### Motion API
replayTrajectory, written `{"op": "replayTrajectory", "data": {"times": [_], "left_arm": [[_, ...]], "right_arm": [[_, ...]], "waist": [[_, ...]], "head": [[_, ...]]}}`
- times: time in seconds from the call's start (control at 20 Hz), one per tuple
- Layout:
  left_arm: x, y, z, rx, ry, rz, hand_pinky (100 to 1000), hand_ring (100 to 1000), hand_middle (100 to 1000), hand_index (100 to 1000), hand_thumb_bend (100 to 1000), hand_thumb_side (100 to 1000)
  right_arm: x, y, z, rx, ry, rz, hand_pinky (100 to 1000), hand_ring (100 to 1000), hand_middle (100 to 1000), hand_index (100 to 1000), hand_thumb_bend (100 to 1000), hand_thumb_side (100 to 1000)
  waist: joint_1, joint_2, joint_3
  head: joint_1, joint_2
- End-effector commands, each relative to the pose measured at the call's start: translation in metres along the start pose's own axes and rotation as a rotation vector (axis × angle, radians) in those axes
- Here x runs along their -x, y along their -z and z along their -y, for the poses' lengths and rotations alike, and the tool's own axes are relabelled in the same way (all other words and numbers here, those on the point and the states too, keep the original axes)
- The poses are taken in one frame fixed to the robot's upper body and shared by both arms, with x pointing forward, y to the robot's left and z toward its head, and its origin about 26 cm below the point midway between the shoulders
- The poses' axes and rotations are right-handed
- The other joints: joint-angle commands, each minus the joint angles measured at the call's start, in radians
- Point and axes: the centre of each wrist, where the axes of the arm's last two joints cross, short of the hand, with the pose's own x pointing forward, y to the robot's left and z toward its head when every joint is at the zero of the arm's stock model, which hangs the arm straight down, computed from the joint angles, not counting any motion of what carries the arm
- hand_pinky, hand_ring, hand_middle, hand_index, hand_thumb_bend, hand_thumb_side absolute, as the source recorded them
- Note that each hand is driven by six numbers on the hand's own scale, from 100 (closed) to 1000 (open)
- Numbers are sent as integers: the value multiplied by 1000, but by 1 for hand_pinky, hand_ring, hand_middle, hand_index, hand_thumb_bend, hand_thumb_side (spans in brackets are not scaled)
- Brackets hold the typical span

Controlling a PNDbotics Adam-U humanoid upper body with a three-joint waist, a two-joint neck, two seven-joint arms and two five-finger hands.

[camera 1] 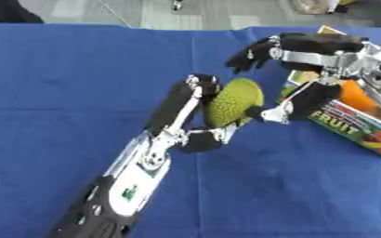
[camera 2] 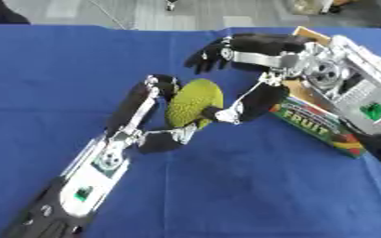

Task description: Pick up the objects with one hand, pass them to the other hand, and then place them into the box on the other side of the table.

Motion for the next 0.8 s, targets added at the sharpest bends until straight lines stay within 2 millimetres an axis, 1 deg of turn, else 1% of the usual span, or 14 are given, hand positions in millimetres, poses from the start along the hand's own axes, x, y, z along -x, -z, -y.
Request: {"op": "replayTrajectory", "data": {"times": [0.05, 0.3, 0.45, 0.5, 0.65, 0.8], "left_arm": [[-11, 11, -4, -11, 13, 50, 485, 470, 418, 446, 100, 100], [-12, 11, -4, -10, 24, 54, 485, 471, 419, 447, 100, 100], [-12, 12, -4, -8, 32, 56, 486, 471, 419, 447, 100, 100], [-13, 12, -5, -9, 33, 59, 487, 471, 419, 447, 100, 100], [-16, 13, -6, -11, 36, 71, 487, 472, 419, 447, 100, 100], [-18, 14, -7, -13, 38, 79, 486, 472, 419, 447, 100, 100]], "right_arm": [[-1, -3, 5, -28, -39, -4, 783, 809, 764, 915, 308, 340], [-1, -4, 5, -65, -54, 0, 791, 828, 789, 938, 303, 351], [0, -5, 6, -68, -58, -2, 794, 831, 790, 937, 319, 342], [0, -5, 5, -72, -61, -4, 795, 831, 789, 936, 317, 352], [0, -4, 3, -87, -69, -10, 793, 826, 777, 923, 319, 355], [1, -4, 1, -84, -66, -21, 777, 803, 747, 893, 311, 329]], "waist": [[-12, 1, -2], [-11, 1, -3], [-11, 1, -2], [-12, 1, -2], [-12, 1, -1], [-12, 1, -1]], "head": [[1, -11], [1, -10], [3, -10], [3, -11], [0, -11], [0, -12]]}}
